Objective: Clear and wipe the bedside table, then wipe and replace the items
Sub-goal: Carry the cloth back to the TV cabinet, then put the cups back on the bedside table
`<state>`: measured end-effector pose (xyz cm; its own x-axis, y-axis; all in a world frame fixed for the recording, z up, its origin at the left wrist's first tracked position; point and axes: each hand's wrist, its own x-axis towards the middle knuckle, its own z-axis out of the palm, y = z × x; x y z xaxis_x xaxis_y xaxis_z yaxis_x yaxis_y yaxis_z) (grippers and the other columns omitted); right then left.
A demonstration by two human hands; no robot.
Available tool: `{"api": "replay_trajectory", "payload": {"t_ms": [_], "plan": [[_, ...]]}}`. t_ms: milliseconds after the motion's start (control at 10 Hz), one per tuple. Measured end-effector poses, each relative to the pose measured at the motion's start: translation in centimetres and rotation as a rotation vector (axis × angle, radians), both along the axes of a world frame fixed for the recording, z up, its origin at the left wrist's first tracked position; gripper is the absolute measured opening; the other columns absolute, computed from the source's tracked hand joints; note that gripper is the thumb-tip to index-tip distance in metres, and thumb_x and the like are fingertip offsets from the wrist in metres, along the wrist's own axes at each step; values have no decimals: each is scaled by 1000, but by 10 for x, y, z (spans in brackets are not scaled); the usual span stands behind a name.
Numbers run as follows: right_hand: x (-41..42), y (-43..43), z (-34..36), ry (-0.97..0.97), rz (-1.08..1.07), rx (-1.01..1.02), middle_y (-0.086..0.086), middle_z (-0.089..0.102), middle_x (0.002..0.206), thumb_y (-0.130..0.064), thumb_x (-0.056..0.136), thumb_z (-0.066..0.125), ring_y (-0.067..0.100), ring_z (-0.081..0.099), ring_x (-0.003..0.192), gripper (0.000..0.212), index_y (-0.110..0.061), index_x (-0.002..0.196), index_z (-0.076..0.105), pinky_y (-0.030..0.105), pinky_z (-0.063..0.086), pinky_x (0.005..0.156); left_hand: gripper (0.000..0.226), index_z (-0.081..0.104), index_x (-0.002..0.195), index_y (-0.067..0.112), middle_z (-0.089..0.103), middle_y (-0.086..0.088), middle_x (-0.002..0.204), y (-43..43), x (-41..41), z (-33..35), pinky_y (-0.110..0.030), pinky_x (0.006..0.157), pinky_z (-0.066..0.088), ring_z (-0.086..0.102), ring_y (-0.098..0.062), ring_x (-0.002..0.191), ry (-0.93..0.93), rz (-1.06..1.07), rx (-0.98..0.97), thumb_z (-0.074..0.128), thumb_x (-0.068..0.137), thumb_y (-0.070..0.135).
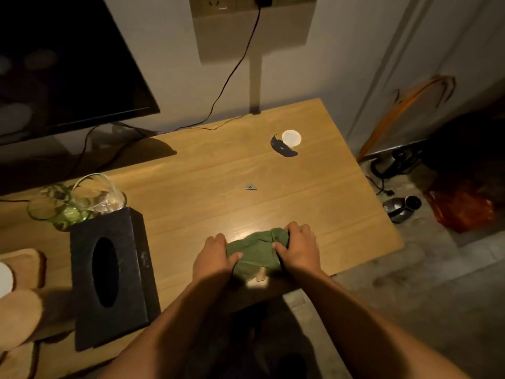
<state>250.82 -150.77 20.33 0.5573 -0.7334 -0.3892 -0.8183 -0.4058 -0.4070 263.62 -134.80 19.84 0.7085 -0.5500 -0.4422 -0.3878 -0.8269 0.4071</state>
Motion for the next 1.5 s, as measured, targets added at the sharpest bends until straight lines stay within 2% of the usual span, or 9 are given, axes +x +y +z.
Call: {"api": "replay_trajectory", "payload": {"t_ms": [100, 200, 400, 600, 800, 900, 1200, 1300, 1500], "plan": [[-9, -4, 3, -58, -79, 78, 5, 48, 109, -38, 78, 70, 25, 48, 102, 44, -21, 111, 48, 36, 43, 86, 45, 39, 100, 17, 46, -7, 100, -5, -2, 10, -39, 71, 47, 53, -28, 88, -74, -28, 29, 69, 79, 42], [-33, -3, 14, -134, -145, 175, 3, 53, 105, -37, 83, 67, 21, 52, 96, 42, -15, 115, 51, 29, 40, 79, 36, 38, 98, 17, 46, -8, 100, -12, -8, 24, -42, 67, 50, 55, -30, 84, -135, -141, -79, 67, 80, 25], [-172, 42, 39, -188, -435, 358, 2, 61, 82, -24, 86, 64, 20, 58, 83, 10, -15, 89, 61, 33, 48, 80, 15, 50, 90, 22, 62, -1, 94, -33, -94, 53, -33, 71, 47, 61, -24, 91, -38, -696, -109, 61, 85, 31], [-379, 168, 61, -309, -826, 248, -2, 61, 82, -23, 85, 62, 18, 60, 79, 3, -24, 84, 59, 31, 51, 75, 34, 56, 116, 14, 64, -5, 114, -14, -284, 60, -34, 89, 49, 60, -22, 108, -7, -1230, -114, 60, 87, 32], [-599, 368, 94, -305, -1320, 93, 9, 66, 99, -18, 87, 56, 24, 62, 96, 20, -11, 101, 67, 31, 51, 82, 23, 59, 107, 17, 66, -4, 96, 86, -537, 76, -26, 67, 42, 60, -17, 82, 29, -1696, -123, 59, 89, 31], [-684, 479, 109, -278, -1568, 7, 13, 64, 100, -19, 91, 53, 30, 60, 102, 20, -8, 104, 64, 35, 49, 85, 20, 60, 104, 18, 66, -4, 98, 156, -661, 87, -24, 68, 41, 57, -14, 81, 48, -1985, -110, 58, 90, 31], [-817, 713, 106, -388, -2245, -97, 9, 64, 117, -26, 93, 54, 26, 60, 109, 28, -15, 118, 56, 27, 44, 85, 19, 65, 102, 12, 66, -3, 96, 354, -936, 107, -24, 78, 48, 61, -13, 86, 130, -2603, 43, 60, 86, 21], [-873, 754, 102, -375, -2347, -100, 4, 66, 110, -31, 89, 54, 24, 62, 103, 27, -21, 114, 57, 30, 48, 85, 17, 59, 100, 19, 58, 5, 83, 391, -1014, 109, -20, 61, 40, 54, -8, 70, 147, -2708, 26, 58, 88, 30], [-1014, 834, 95, -325, -2478, -42, 21, 61, 120, -22, 95, 56, 28, 59, 106, 34, 0, 121, 57, 19, 45, 77, 18, 60, 105, 19, 65, 2, 92, 470, -1197, 103, -9, 60, 34, 44, 2, 64, 258, -2949, -81, 53, 93, 31]]}}
